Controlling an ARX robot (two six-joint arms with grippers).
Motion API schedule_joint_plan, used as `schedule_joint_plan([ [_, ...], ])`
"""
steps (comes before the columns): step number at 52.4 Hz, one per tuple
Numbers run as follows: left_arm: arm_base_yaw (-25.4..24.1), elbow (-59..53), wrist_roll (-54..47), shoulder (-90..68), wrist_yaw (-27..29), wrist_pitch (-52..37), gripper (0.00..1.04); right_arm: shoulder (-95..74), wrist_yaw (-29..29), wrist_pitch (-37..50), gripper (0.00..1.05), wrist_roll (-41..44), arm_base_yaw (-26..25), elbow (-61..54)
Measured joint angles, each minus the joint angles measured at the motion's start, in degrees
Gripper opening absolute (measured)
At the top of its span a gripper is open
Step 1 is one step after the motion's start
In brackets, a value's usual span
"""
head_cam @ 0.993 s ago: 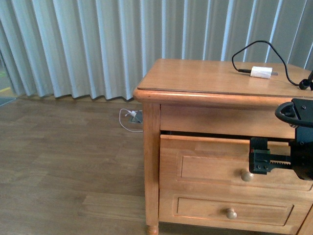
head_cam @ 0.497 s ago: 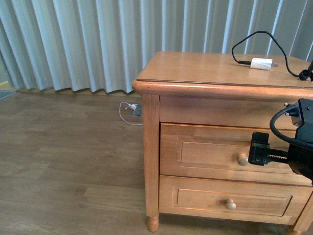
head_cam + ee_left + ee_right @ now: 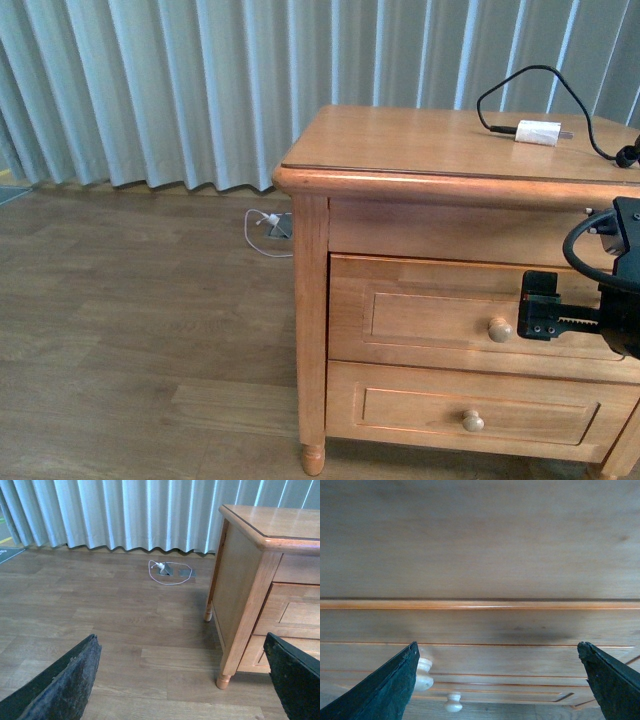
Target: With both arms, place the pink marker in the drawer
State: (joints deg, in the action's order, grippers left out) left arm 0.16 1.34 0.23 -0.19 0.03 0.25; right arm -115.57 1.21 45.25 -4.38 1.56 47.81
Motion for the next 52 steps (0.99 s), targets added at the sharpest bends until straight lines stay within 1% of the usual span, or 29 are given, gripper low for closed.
schedule_joint_plan([
  [8, 0.00, 0.00, 0.02, 0.00, 0.00, 0.00, 0.99, 8.50, -2.25, -4.22, 0.96, 2.49, -0.72, -4.52],
  [13, 0.00, 0.00, 0.00, 0.00, 0.00, 0.00, 0.99, 16.55, -4.28, -8.74, 0.96, 3.67, -1.27, -9.44],
  [15, 0.00, 0.00, 0.00, 0.00, 0.00, 0.00, 0.99, 23.02, -5.29, -12.50, 0.96, 3.96, -1.66, -12.96],
  [22, 0.00, 0.00, 0.02, 0.00, 0.00, 0.00, 0.99, 39.85, -8.66, -22.91, 0.96, 4.00, -3.08, -19.63],
  [28, 0.00, 0.00, 0.00, 0.00, 0.00, 0.00, 0.99, 51.39, -10.60, -31.58, 0.96, 3.80, -4.98, -21.88],
  [33, 0.00, 0.00, 0.02, 0.00, 0.00, 0.00, 0.99, 60.72, -10.80, -38.62, 0.96, 3.61, -7.32, -22.49],
  [38, 0.00, 0.00, 0.00, 0.00, 0.00, 0.00, 0.99, 63.63, -10.78, -39.15, 0.96, 3.50, -8.02, -22.60],
  [50, 0.00, 0.00, 0.00, 0.00, 0.00, 0.00, 0.99, 63.17, -10.75, -39.19, 0.96, 3.50, -8.02, -22.91],
  [51, 0.00, 0.00, 0.00, 0.00, 0.00, 0.00, 0.99, 62.95, -10.10, -36.81, 0.94, 3.52, -7.89, -23.67],
  [52, 0.00, 0.00, 0.00, 0.00, 0.00, 0.00, 0.99, 62.95, -8.46, -31.45, 0.90, 3.69, -7.65, -25.57],
])
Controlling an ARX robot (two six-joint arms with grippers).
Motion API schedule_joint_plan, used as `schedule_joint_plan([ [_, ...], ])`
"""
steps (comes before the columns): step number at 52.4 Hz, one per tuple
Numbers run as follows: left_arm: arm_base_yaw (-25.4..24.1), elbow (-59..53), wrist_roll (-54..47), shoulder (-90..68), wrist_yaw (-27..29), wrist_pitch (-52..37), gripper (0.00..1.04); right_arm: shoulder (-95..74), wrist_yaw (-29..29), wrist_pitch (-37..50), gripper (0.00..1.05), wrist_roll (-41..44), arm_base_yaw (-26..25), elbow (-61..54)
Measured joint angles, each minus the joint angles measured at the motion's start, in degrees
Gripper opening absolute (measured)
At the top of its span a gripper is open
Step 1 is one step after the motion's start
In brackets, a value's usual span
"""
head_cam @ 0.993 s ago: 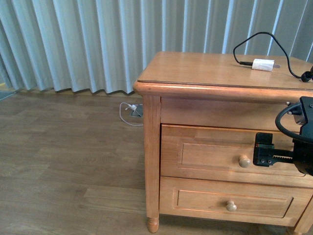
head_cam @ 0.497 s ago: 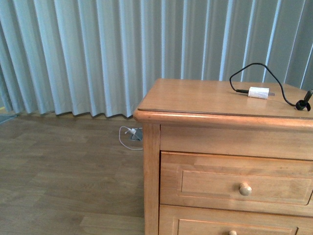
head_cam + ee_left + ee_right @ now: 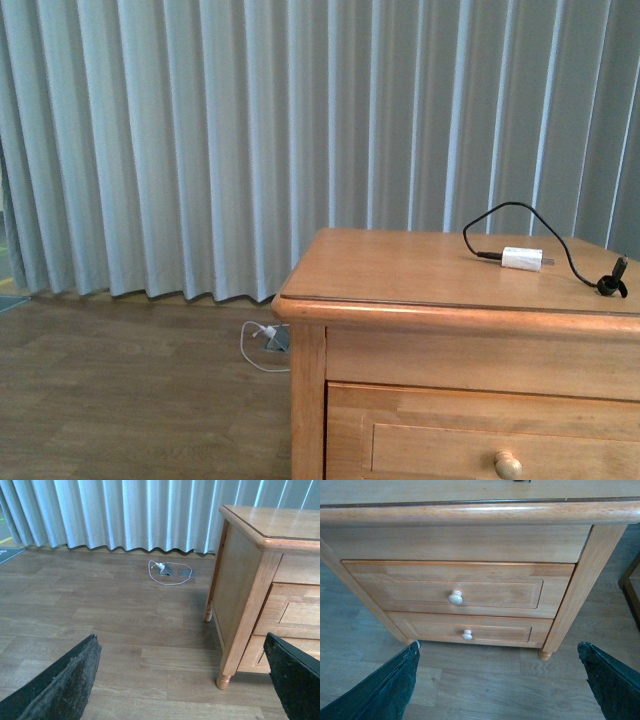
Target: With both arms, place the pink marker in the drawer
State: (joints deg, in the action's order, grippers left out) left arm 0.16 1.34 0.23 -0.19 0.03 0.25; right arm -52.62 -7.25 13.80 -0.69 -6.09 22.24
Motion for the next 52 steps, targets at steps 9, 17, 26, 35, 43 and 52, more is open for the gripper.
schedule_joint_plan([
  [9, 0.00, 0.00, 0.00, 0.00, 0.00, 0.00, 0.99, 2.95, 2.93, 22.01, 0.62, 0.31, 1.29, -9.53],
  [17, 0.00, 0.00, 0.00, 0.02, 0.00, 0.00, 0.99, 8.35, 6.93, 21.44, 0.30, 0.46, 5.81, -13.73],
  [26, 0.00, 0.00, 0.00, 0.04, 0.00, 0.00, 0.99, 13.03, 7.26, 19.34, 0.01, 0.46, 5.88, -16.31],
  [35, 0.00, 0.00, 0.00, 0.04, 0.00, 0.00, 0.99, 18.32, 7.23, 16.09, 0.01, 0.59, 5.88, -18.25],
  [43, 0.00, 0.00, 0.00, 0.04, 0.00, 0.00, 0.99, 22.88, 7.23, 12.87, 0.01, 0.59, 5.88, -19.52],
  [52, 0.00, 0.00, 0.00, 0.04, 0.02, 0.00, 0.99, 26.03, 7.23, 12.52, 0.01, 0.61, 5.88, -21.97],
])
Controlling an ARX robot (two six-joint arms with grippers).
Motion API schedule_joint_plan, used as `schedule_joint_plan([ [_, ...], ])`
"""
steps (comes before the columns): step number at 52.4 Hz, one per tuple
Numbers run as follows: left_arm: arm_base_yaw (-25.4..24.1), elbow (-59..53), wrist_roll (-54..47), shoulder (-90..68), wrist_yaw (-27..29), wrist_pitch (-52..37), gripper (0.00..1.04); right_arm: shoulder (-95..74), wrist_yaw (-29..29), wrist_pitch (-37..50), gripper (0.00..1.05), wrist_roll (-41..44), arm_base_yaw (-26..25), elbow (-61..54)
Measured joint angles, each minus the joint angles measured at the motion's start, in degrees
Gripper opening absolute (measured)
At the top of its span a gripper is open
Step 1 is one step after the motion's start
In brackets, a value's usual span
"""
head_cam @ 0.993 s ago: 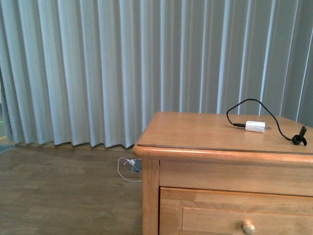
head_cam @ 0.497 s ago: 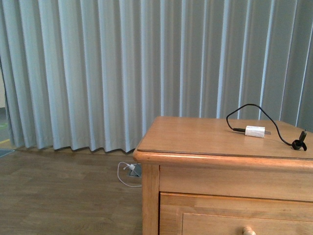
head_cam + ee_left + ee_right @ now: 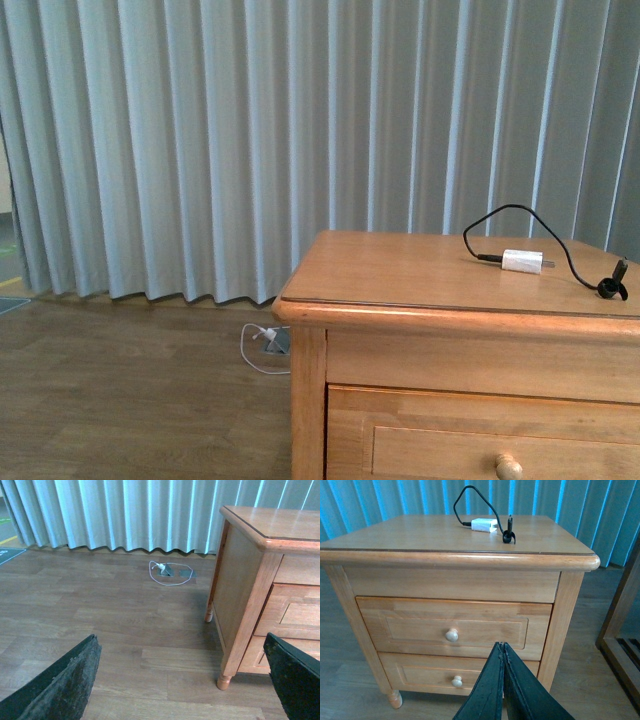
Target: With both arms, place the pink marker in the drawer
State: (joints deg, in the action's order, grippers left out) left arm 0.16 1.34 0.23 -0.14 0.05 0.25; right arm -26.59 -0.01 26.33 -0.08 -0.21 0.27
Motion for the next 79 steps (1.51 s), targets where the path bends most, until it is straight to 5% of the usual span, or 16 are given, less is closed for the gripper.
schedule_joint_plan([
  [42, 0.00, 0.00, 0.00, 0.00, -0.02, 0.00, 0.99, 16.92, 0.00, -16.48, 0.01, 0.00, 0.04, 0.00],
  [47, 0.00, 0.00, 0.00, 0.00, 0.04, 0.00, 0.99, 24.11, -0.04, -25.57, 0.01, 0.02, 0.04, 0.07],
  [68, 0.00, 0.00, 0.00, 0.04, 0.00, 0.00, 0.99, 26.36, -0.04, -26.29, 0.01, 0.04, 0.04, 0.07],
  [79, 0.00, 0.00, 0.00, 0.04, 0.00, 0.00, 0.99, 26.36, -0.04, -26.29, 0.42, 0.07, 0.04, 0.07],
])
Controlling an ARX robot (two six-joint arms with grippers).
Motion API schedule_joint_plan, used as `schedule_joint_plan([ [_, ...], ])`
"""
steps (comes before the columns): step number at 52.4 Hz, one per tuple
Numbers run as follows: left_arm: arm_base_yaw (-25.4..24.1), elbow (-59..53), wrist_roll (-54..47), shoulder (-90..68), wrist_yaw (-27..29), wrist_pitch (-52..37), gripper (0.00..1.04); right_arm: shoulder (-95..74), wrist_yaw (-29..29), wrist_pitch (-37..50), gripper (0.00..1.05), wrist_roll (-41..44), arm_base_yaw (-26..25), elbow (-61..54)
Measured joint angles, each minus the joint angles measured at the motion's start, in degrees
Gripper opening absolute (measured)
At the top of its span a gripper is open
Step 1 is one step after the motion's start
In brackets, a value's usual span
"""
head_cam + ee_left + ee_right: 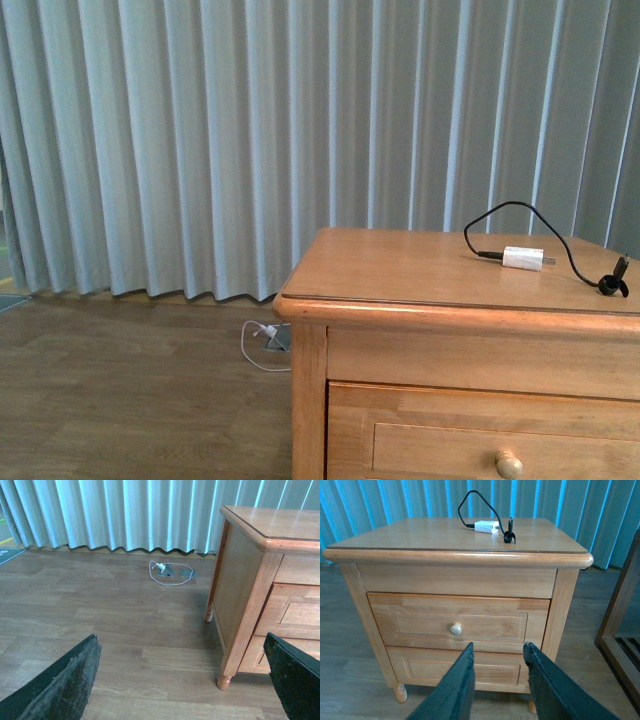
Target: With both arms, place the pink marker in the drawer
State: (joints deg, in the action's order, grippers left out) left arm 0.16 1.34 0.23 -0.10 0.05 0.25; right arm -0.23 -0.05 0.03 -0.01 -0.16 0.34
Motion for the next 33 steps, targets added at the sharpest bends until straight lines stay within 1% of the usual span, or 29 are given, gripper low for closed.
schedule_joint_plan([
  [2, 0.00, 0.00, 0.00, 0.00, 0.00, 0.00, 0.99, 0.00, 0.00, 0.00, 0.48, 0.00, 0.00, 0.00],
  [16, 0.00, 0.00, 0.00, 0.00, -0.02, 0.00, 0.99, 0.00, 0.00, 0.00, 0.97, 0.00, 0.00, 0.00],
  [17, 0.00, 0.00, 0.00, 0.00, -0.02, 0.00, 0.99, 0.00, 0.00, 0.00, 0.98, -0.07, 0.00, 0.00],
  [21, 0.00, 0.00, 0.00, 0.00, -0.02, 0.00, 0.99, 0.00, 0.00, 0.00, 0.96, -0.02, 0.00, 0.00],
  [33, 0.00, 0.00, 0.00, 0.00, -0.02, 0.00, 0.99, 0.00, 0.02, 0.00, 0.96, -0.02, 0.00, 0.00],
])
